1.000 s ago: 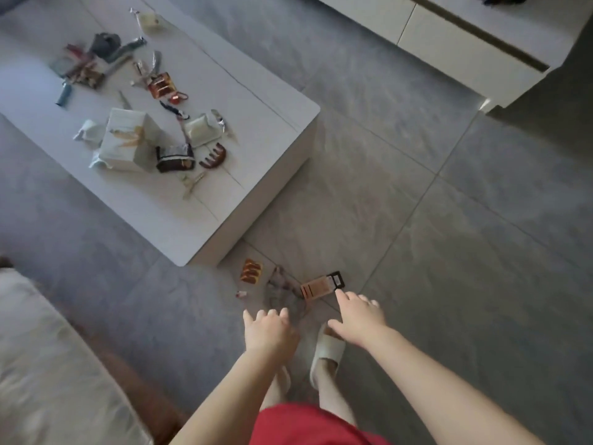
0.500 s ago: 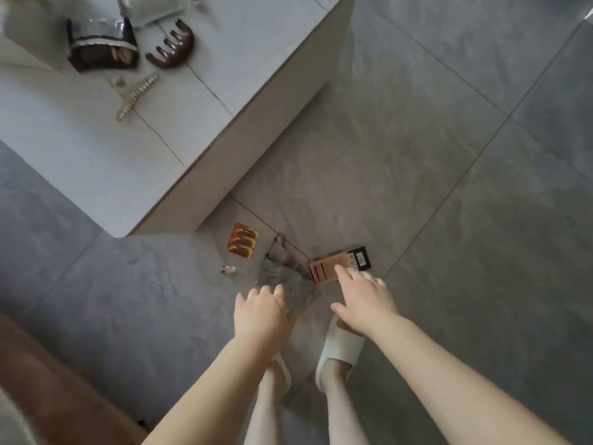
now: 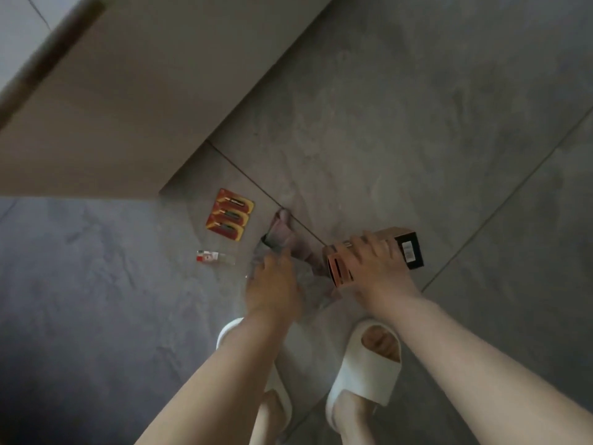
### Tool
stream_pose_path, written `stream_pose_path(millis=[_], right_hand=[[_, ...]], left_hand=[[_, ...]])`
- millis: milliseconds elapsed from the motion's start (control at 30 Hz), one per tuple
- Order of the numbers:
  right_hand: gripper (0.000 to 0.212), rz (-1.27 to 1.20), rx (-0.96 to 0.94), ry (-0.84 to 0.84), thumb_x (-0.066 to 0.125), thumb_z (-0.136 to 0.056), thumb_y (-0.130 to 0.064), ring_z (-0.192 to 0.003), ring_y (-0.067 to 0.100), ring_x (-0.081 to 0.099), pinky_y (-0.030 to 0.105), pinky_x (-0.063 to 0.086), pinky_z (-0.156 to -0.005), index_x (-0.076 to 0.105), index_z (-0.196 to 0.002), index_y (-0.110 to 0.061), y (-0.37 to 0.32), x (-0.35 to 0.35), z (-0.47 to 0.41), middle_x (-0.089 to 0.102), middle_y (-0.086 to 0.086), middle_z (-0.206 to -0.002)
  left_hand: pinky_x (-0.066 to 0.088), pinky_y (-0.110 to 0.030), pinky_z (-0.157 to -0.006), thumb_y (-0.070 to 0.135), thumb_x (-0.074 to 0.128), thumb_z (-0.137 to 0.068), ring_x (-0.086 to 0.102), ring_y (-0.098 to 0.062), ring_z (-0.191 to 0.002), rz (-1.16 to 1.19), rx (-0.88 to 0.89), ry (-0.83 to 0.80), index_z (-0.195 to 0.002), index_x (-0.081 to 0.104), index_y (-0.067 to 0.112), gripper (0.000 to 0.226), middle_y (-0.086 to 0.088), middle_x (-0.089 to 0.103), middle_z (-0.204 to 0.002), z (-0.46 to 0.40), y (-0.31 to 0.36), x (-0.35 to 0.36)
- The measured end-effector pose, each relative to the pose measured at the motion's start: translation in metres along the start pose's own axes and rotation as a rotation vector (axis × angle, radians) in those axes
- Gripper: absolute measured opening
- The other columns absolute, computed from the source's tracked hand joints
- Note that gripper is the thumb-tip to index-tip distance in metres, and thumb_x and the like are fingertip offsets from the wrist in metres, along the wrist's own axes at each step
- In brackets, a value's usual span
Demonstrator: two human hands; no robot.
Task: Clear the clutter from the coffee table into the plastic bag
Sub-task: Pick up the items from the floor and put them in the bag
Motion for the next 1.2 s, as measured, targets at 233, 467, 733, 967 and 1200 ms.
stream_pose_path(millis=[233,467,733,967,1200], right_hand=[[0.095,0.21,-0.026,0.002,0.069,-0.08,-0.028,-0.145,0.037,0.016,0.061,0.018,-0.111,0.008,-0.153,-0.025,0.019,0.038,-0.036,0.024,0.017,-0.155],[0.094,0.092,-0.048,0.232,0.08,-0.06,-0.037,-0.104,0.035,0.06,0.053,0.044,-0.091,0.041,-0.142,-0.017,0.013,0.03,-0.064,0.063,0.015,-0.113],[0.094,0.004,-0.009,0.249,0.06,-0.084,-0.042,-0.129,0.03,0.037,0.047,0.027,-0.106,-0.002,-0.152,-0.024,0.002,0.015,-0.077,0.038,0.009,-0.141],[0.088,-0.066,0.048,0.204,0.06,-0.083,-0.04,-0.127,0.031,0.04,0.043,0.034,-0.1,0.008,-0.15,-0.017,-0.002,-0.013,-0.056,0.04,0.009,-0.14],[0.087,-0.081,0.061,0.237,0.059,-0.079,-0.044,-0.123,0.03,0.046,0.041,0.039,-0.093,0.011,-0.147,-0.019,-0.014,-0.108,0.011,0.041,0.007,-0.138]], left_hand=[[0.032,-0.046,-0.113,0.024,0.057,-0.092,0.008,-0.032,-0.146,-0.028,-0.135,0.016,-0.152,-0.008,0.023,0.089,-0.012,-0.005,-0.16,-0.044,-0.011,0.035],[0.04,-0.043,-0.103,0.022,0.062,-0.089,0.027,-0.032,-0.138,0.02,-0.187,0.155,-0.153,-0.007,0.017,0.094,-0.014,0.019,-0.151,-0.078,-0.008,0.034],[0.046,-0.041,-0.099,0.01,0.062,-0.088,0.04,-0.029,-0.128,0.079,-0.142,0.175,-0.151,0.008,0.014,0.083,-0.014,0.034,-0.141,-0.096,-0.008,0.026],[0.048,-0.041,-0.091,0.013,0.057,-0.091,0.053,-0.03,-0.116,0.283,-0.166,0.177,-0.138,0.035,0.011,0.053,-0.011,0.048,-0.13,-0.055,-0.016,-0.001],[0.046,-0.035,-0.081,0.027,0.045,-0.094,0.061,-0.033,-0.106,0.56,-0.174,0.226,-0.129,0.04,0.019,0.036,-0.009,0.061,-0.121,0.034,-0.007,-0.087]])
Point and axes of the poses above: each hand's wrist, its own z-axis away from the middle knuckle, its own x-axis out of the palm, y = z × x, the point moved 8 cm from there along -z, towards the middle knuckle
